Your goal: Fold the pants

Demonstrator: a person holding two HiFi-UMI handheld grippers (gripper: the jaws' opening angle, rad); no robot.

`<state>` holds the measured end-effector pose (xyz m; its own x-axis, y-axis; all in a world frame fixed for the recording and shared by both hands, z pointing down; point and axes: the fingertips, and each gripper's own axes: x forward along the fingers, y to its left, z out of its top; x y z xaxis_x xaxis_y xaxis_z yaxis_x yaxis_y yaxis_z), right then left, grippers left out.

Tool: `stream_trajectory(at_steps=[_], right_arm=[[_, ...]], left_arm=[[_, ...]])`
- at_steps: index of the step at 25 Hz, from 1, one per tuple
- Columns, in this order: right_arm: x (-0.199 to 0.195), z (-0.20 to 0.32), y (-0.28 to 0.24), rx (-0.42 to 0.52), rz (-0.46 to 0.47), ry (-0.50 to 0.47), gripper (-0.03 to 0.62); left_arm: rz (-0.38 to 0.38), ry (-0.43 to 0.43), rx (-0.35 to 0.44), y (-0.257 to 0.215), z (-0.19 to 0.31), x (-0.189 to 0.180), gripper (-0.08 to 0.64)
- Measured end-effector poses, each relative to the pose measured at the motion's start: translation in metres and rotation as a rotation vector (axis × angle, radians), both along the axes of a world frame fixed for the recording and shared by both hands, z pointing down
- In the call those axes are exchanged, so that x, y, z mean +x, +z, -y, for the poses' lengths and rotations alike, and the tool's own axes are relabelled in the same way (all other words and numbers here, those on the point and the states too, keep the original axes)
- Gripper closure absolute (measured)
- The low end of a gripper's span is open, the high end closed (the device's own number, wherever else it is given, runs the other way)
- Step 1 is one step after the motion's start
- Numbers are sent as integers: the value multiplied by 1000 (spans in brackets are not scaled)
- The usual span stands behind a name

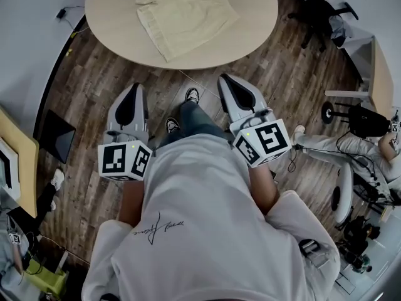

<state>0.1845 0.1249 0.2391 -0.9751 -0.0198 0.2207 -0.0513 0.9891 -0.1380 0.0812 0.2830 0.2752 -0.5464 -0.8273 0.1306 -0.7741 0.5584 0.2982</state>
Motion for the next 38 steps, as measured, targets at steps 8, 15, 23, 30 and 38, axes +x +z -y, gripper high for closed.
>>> stream_trajectory(at_steps=[8, 15, 23, 30, 38], right_arm=[[-35, 34, -7, -54, 60, 18, 595], [-76, 79, -8, -51, 71, 17, 595], [-120, 132, -2, -59, 60, 3, 595], [-156, 168, 2, -55, 50, -41, 595], [-183, 205, 19, -46, 28, -91, 595]], left_arm=[[60, -34, -31, -2, 18, -33, 508], [101, -27, -35, -14, 63, -76, 506], [102, -22, -74, -12, 112, -123, 508], [94, -15, -107, -11, 149, -159, 506], [116, -26, -157, -2, 180, -192, 507]])
